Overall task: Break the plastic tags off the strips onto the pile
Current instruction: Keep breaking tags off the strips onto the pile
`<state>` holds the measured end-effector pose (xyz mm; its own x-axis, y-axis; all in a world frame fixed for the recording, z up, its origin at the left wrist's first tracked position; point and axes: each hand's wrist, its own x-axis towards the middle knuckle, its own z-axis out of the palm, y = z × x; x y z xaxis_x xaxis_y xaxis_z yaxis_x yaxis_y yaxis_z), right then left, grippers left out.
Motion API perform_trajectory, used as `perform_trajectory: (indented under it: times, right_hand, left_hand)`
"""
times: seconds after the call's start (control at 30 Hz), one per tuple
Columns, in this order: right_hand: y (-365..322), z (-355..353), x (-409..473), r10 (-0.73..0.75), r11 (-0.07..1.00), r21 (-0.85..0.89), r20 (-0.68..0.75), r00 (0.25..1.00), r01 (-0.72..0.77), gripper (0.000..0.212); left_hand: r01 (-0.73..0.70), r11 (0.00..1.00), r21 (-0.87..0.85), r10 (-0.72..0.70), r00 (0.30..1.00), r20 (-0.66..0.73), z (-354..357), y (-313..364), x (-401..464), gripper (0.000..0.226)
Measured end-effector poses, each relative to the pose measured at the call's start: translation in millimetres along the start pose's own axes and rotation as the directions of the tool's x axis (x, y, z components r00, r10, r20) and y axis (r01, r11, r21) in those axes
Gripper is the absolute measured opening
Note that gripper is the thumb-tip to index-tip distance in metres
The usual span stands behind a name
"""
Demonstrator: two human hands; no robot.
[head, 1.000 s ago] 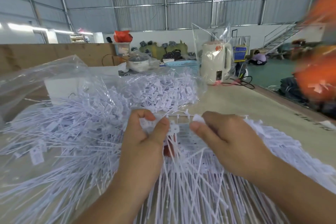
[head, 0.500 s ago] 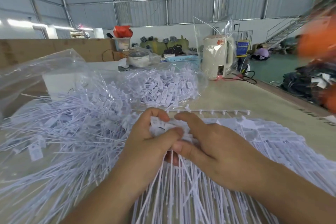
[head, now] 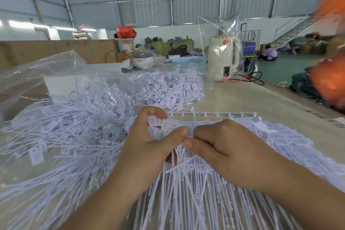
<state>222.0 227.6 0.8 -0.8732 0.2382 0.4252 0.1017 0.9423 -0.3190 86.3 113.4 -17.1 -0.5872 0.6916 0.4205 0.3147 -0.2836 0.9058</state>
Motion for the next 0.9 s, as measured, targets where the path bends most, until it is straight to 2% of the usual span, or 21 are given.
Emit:
perform_trajectory:
  times: [0.2, 0.27, 0.37, 0.5, 0.57, 0.63, 0.67, 0.7, 0.77, 0.9]
  right_hand:
    - [2, 4, 0, 0.0, 0.992, 0.122, 0.068, 0.998, -0.009, 0.046]
    - [1, 6, 1, 0.011, 0.996, 0.083, -0.001, 1.0, -0.011, 0.047]
    - [-1, 7, 3, -0.001, 1.0, -0.009, -0.13, 0.991, 0.0, 0.049]
    - [-6, 12, 4, -0.085, 0.986, -0.155, -0.203, 0.975, 0.053, 0.039]
    - [-8, 7, 4, -0.154, 0.975, -0.2, -0.306, 0.939, 0.094, 0.039]
    - [-12, 0, 1, -0.188, 0.977, -0.175, -0.414, 0.891, 0.125, 0.039]
    - [-13, -2, 1, -0.195, 0.979, -0.146, -0.438, 0.878, 0.144, 0.038]
    - [-14, -3, 0, -0.198, 0.979, -0.124, -0.437, 0.877, 0.159, 0.038]
    - [-13, 1, 1, -0.2, 0.98, -0.1, -0.371, 0.907, 0.175, 0.039]
    - [-8, 8, 2, -0.107, 0.994, -0.012, -0.245, 0.964, 0.108, 0.032]
  left_hand:
    - [-0.003, 1.0, 0.031, 0.005, 0.998, -0.067, 1, 1, 0, 0.034]
    - [0.034, 0.998, -0.054, -0.04, 0.993, -0.108, 6, 3, -1, 0.027]
    - [0.161, 0.962, -0.219, -0.193, 0.972, -0.137, 12, 2, -1, 0.023]
    - [0.259, 0.916, -0.307, -0.298, 0.951, -0.086, 10, -3, 0, 0.023]
    - [0.293, 0.901, -0.321, -0.309, 0.951, 0.001, -12, -13, -6, 0.03]
    - [0.317, 0.876, -0.363, -0.356, 0.933, -0.044, -30, -15, -3, 0.048]
    - [0.314, 0.874, -0.371, -0.375, 0.921, -0.104, -34, -12, 3, 0.051]
    - [0.297, 0.887, -0.353, -0.373, 0.912, -0.169, -35, -9, 10, 0.047]
    - [0.244, 0.939, -0.244, -0.304, 0.92, -0.248, -23, 3, 14, 0.026]
    - [0.097, 0.992, -0.086, -0.108, 0.986, -0.129, 7, 13, -3, 0.025]
